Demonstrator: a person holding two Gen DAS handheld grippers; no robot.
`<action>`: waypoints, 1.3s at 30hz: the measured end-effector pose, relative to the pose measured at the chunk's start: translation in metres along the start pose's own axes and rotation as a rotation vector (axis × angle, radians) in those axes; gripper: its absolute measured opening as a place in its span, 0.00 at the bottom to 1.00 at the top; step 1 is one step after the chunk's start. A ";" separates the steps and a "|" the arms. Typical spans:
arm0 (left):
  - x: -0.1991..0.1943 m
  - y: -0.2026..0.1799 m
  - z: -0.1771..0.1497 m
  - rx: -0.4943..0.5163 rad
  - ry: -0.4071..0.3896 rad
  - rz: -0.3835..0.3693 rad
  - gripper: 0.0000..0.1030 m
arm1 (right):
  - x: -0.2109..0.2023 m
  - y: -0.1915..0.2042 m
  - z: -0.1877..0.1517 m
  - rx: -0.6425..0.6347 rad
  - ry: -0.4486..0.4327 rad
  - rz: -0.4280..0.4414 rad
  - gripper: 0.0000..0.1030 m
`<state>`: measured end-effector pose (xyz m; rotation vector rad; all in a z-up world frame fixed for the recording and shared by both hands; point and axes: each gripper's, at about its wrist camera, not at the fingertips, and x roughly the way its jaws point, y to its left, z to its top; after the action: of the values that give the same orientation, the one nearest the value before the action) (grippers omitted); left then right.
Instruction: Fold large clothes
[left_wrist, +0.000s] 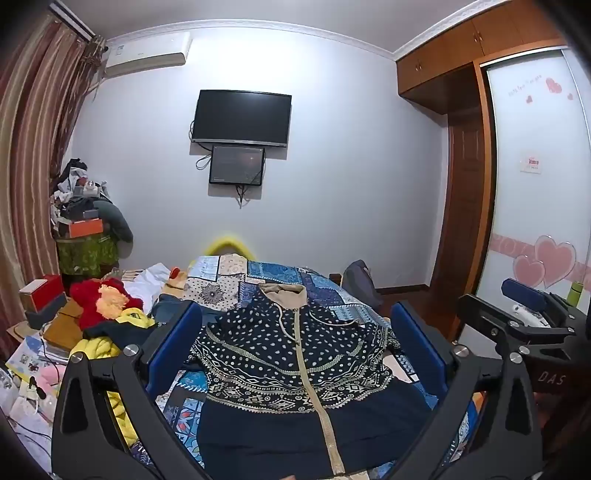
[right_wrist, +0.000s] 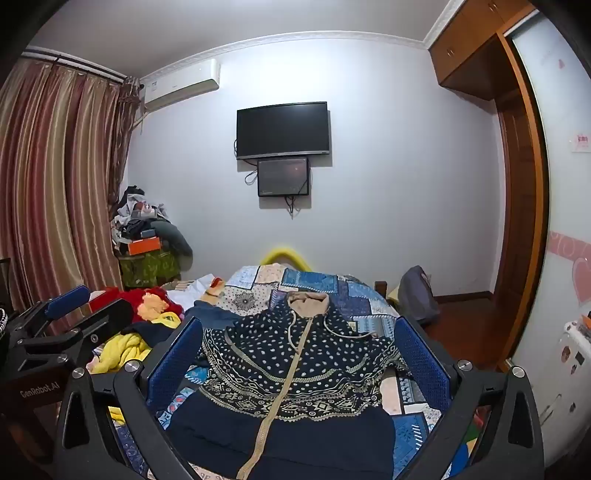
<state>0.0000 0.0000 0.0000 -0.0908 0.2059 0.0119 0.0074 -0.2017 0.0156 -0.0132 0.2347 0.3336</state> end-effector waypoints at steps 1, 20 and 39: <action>0.000 0.000 0.000 -0.001 0.001 0.000 1.00 | 0.000 0.000 0.000 0.007 0.000 0.001 1.00; 0.005 0.001 0.000 -0.001 0.005 -0.005 1.00 | 0.004 -0.001 -0.002 0.000 0.006 -0.002 1.00; 0.006 0.003 -0.001 0.004 0.007 -0.009 1.00 | 0.003 0.000 0.001 -0.003 0.006 -0.008 1.00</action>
<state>0.0052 0.0025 -0.0023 -0.0882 0.2127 0.0018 0.0101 -0.2006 0.0165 -0.0175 0.2398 0.3264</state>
